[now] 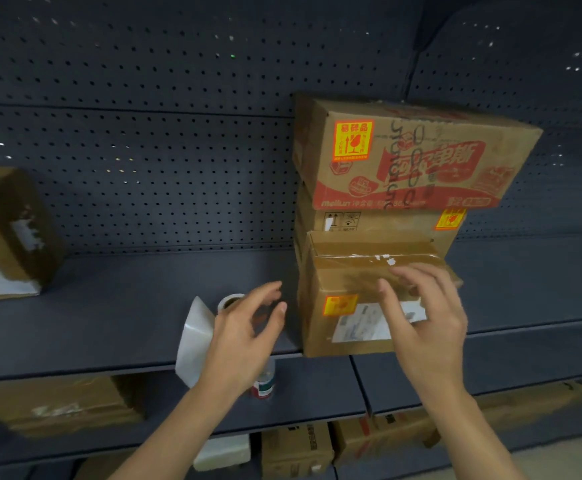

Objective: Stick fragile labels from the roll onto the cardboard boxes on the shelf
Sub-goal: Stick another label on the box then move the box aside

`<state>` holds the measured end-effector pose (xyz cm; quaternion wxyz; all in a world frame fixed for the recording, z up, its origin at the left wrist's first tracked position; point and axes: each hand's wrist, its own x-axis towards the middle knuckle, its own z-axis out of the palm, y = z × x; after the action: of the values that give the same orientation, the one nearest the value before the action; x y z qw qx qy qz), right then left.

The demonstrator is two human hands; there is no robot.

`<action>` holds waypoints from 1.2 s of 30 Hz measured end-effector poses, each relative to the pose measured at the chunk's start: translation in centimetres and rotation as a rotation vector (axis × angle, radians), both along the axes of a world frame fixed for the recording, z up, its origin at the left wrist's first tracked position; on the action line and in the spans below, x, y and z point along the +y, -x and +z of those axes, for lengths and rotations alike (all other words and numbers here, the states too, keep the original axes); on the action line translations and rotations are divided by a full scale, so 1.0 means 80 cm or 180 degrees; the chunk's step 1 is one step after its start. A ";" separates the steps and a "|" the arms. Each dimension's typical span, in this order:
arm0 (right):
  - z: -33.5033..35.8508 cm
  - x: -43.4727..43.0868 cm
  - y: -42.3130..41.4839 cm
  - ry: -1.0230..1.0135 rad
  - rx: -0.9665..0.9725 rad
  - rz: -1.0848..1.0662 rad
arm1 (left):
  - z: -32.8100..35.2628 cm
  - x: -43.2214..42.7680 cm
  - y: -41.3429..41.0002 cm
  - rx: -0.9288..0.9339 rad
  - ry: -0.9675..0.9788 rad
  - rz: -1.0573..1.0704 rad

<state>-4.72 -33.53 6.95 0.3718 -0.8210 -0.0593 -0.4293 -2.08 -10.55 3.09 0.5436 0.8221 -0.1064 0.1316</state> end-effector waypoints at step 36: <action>-0.027 0.651 -0.217 -0.0175 0.2767 0.1947 | 0.023 0.627 -0.085 0.0819 0.0750 0.1933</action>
<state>12.63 18.53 4.80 0.4917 -0.8583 -0.1251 0.0771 4.73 39.61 4.89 0.5797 0.7577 0.2284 0.1940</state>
